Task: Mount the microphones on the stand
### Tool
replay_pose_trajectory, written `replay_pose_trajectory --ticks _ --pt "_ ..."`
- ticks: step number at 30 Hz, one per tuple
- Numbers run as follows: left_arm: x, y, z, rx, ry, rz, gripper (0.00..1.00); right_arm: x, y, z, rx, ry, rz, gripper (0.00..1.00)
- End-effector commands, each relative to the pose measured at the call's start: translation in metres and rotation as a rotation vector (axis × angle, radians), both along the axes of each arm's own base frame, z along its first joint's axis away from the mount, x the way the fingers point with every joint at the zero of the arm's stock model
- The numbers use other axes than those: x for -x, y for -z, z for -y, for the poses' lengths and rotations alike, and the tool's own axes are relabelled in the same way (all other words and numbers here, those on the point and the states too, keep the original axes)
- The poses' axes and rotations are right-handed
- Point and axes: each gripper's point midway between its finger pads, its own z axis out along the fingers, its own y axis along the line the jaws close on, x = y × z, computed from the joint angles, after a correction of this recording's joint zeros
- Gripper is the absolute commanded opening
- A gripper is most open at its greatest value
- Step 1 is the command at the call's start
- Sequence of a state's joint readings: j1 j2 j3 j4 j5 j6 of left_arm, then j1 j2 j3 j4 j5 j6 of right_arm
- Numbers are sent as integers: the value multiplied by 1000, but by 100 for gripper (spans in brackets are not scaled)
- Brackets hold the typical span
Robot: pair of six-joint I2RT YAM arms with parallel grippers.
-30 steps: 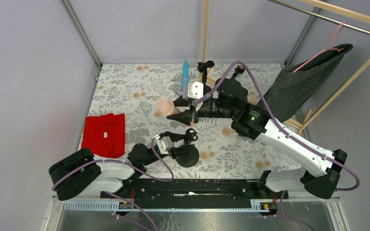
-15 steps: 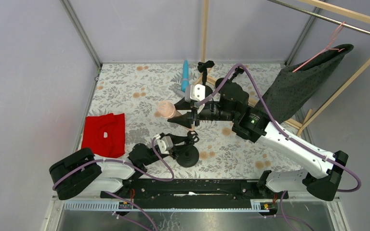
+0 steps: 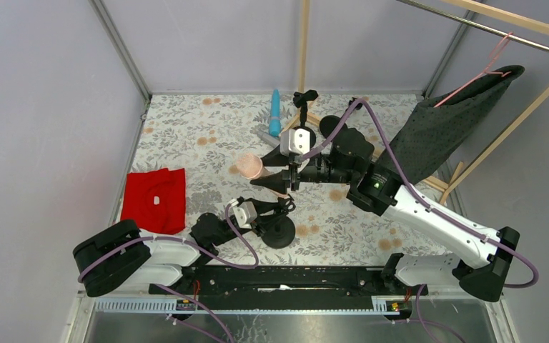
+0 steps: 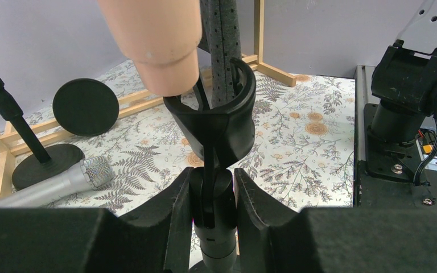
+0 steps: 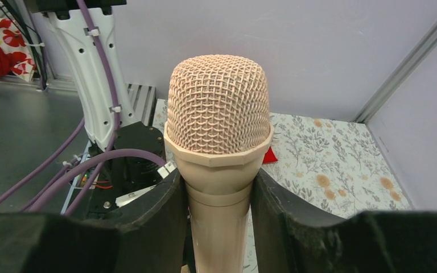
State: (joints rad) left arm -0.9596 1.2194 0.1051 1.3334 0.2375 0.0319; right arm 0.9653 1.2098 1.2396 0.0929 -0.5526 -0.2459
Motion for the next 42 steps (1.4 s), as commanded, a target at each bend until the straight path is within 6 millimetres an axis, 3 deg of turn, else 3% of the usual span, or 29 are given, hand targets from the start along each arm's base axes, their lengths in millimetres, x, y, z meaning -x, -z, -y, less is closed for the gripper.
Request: replay_pose_trajectory --ticks 1,10,27,42 --pt "-3 -14 2 28 -10 49 0 16 -20 6 -62 -45 26 0" --pt "-4 -13 1 26 -15 49 0 21 -20 10 -65 -61 32 0" --pt "-1 -12 0 27 -3 55 0 13 7 7 -23 -33 34 0" --pt "-2 -11 0 25 -7 50 0 28 -16 12 -112 -84 24 0"
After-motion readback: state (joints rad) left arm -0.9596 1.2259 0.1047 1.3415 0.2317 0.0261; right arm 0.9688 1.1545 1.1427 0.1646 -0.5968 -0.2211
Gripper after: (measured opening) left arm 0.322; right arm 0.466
